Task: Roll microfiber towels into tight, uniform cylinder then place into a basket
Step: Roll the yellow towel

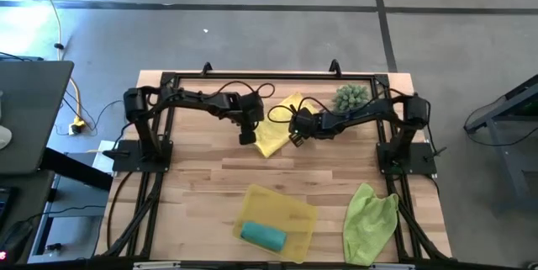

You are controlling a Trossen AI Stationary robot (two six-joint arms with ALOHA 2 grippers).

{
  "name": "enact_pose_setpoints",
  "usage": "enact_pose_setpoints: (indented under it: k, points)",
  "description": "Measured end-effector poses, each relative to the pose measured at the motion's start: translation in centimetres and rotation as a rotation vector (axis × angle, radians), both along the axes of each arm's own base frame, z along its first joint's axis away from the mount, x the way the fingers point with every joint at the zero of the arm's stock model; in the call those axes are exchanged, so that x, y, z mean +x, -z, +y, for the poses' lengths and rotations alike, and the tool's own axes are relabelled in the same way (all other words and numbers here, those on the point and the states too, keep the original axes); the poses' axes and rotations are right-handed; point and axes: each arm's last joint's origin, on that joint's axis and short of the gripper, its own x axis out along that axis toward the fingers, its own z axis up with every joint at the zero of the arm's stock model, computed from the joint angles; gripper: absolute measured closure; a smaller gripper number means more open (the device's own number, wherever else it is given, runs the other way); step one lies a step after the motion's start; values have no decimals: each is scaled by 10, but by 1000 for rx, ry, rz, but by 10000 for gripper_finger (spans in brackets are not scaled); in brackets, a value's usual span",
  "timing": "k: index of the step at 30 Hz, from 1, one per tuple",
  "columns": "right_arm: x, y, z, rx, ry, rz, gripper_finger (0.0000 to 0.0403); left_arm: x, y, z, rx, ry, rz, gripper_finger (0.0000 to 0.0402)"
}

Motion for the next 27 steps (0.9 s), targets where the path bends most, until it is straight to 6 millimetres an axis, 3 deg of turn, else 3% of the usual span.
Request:
enact_pose_setpoints:
  k: [7, 17, 22, 27]
  points:
    - [1, 10, -17, -106, -30, 86, 311, 5, 9, -20, -61, 8, 52, 316]
    - [9, 5, -37, -265, -381, 202, 311, 23, 14, -61, -131, -92, 15, 316]
    - [4, -17, -32, -284, -418, 195, 311, 23, -6, -74, -115, -31, -40, 316]
    - [-2, -42, -9, -209, -507, 128, 311, 18, -29, -74, -56, 73, -87, 316]
